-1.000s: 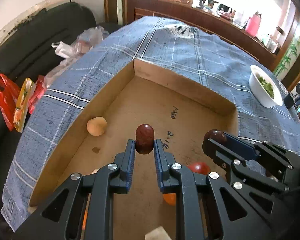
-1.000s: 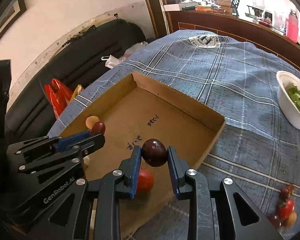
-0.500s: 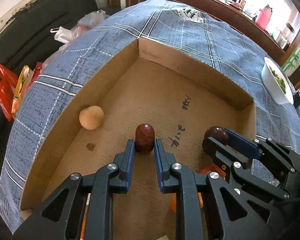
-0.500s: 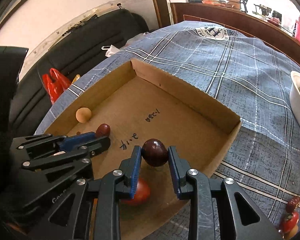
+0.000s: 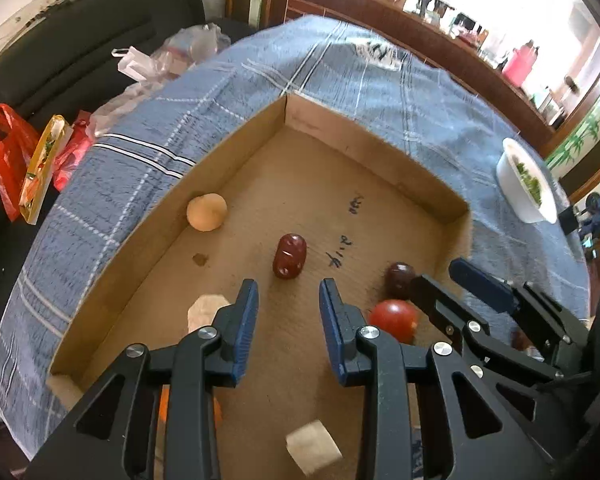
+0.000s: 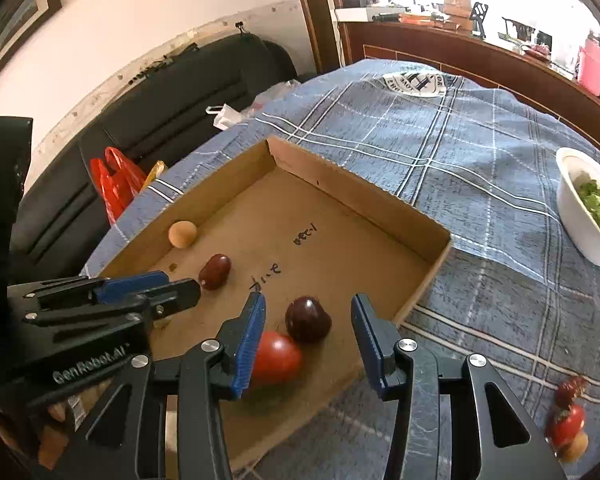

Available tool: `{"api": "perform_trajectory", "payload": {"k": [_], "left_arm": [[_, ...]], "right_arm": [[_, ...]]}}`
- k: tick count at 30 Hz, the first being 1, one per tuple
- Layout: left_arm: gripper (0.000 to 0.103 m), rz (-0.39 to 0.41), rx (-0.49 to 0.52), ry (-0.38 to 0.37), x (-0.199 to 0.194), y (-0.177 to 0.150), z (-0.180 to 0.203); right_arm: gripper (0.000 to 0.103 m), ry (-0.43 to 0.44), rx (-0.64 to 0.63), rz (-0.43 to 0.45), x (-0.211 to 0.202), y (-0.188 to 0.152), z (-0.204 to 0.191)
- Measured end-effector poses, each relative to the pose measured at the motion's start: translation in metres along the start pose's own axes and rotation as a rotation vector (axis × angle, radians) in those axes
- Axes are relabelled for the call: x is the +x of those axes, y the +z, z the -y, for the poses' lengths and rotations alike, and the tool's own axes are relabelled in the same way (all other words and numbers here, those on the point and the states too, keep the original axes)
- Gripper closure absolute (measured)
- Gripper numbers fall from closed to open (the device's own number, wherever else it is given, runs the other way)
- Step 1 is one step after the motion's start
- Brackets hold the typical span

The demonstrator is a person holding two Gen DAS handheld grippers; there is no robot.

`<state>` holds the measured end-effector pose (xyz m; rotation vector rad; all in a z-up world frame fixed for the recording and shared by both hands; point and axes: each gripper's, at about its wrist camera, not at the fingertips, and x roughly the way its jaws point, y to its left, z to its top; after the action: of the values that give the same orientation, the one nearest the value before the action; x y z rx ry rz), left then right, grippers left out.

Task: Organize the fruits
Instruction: 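Open both tools to drop the jujube and dark tomato into the tray, then move both tools back to the remaining fruit pile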

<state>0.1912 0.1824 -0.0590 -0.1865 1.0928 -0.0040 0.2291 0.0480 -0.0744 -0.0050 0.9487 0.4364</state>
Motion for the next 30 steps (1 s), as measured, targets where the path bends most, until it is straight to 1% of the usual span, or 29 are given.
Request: {"api": "perform_trajectory", "payload": {"k": [5, 8, 21, 30], "left_arm": [[0.074, 0.074, 0.004, 0.038, -0.025, -0.015, 0.01], [0.074, 0.09, 0.026, 0.045, -0.032, -0.024, 0.018], [0.074, 0.095, 0.11, -0.012, -0.051, -0.057, 0.063], [0.074, 0.084, 0.168, -0.041, -0.06, -0.076, 0.095]], "right_arm": [[0.057, 0.009, 0.036, 0.047, -0.03, -0.015, 0.003], [0.057, 0.015, 0.071, 0.068, -0.051, -0.03, 0.01], [0.057, -0.042, 0.178, 0.099, -0.11, -0.086, 0.047], [0.057, -0.084, 0.239, 0.106, -0.135, -0.119, 0.073]]}}
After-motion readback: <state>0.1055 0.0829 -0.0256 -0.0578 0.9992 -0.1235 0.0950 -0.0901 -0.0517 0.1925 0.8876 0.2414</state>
